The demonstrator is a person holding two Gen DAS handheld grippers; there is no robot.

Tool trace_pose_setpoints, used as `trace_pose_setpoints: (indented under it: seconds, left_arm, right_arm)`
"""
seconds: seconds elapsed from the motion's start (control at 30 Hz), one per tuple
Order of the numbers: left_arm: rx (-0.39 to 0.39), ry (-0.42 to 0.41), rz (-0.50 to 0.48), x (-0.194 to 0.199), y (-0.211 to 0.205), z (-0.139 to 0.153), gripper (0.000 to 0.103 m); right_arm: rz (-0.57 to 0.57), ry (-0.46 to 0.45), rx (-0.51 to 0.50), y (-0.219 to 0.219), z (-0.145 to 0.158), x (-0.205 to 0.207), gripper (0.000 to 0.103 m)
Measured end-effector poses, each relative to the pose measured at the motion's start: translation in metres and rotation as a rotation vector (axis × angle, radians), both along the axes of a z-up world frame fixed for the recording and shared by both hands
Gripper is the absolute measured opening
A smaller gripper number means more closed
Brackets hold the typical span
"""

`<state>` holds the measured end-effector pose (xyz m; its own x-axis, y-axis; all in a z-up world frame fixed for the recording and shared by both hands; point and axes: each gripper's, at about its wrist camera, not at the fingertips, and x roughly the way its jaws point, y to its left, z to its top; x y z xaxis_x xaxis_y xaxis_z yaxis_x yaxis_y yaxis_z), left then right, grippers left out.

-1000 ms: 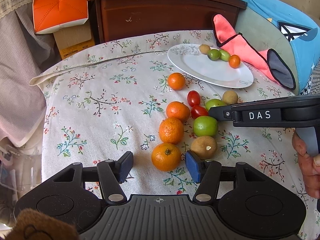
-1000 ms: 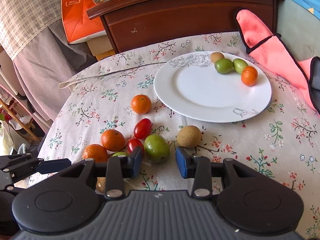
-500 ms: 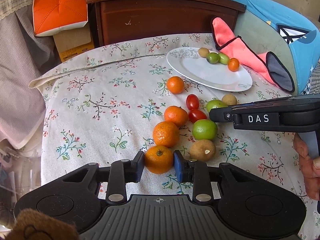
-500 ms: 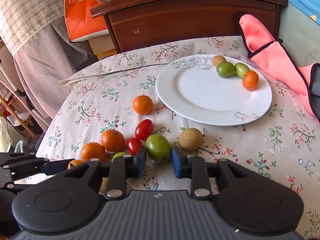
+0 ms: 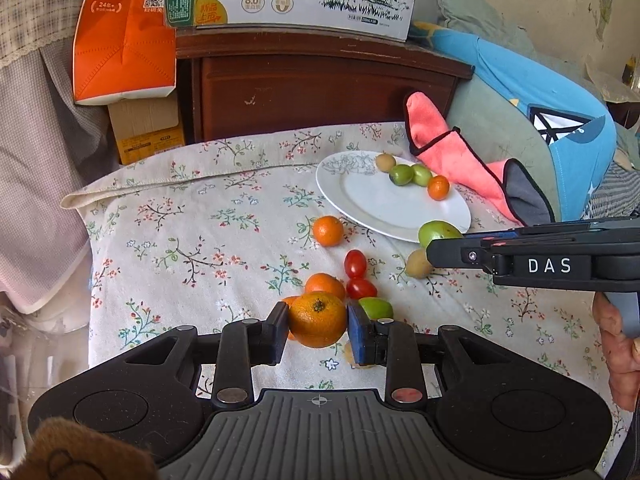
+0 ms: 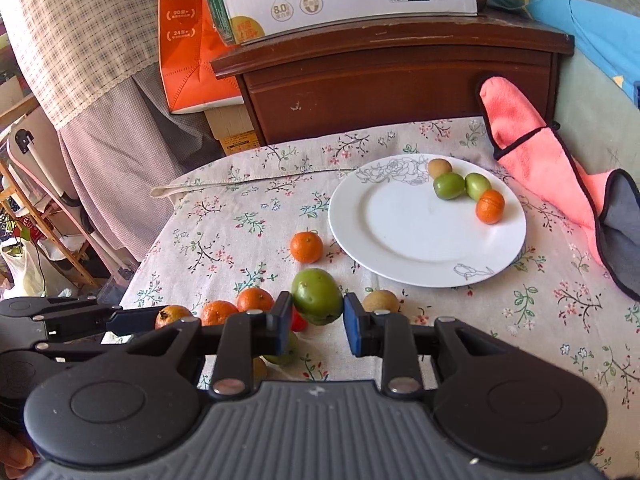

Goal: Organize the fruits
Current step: 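Grasp a tangerine with the left gripper while the right grasps a green jujube, then carry the tangerine and jujube onto the plate and open both grippers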

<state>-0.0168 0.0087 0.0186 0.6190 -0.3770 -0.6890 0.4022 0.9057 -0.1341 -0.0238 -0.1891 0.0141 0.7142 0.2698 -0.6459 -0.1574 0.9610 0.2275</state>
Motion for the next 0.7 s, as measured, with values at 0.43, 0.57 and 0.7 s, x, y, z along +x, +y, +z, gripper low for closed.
trace_pose_setpoints:
  seconds: [0.43, 0.57, 0.7]
  left_arm:
    - [-0.041, -0.102, -0.044, 0.039, -0.043, 0.056, 0.028]
    - [-0.064, -0.105, -0.059, 0.051, -0.060, 0.059, 0.028]
    - [-0.055, -0.106, -0.064, 0.067, -0.073, 0.052, 0.028]
  right_arm:
    - [-0.096, -0.102, -0.020, -0.051, 0.028, 0.004, 0.028]
    - [-0.132, -0.112, -0.022, -0.062, 0.028, 0.015, 0.028]
    - [-0.174, -0.116, -0.009, -0.074, 0.026, 0.026, 0.028]
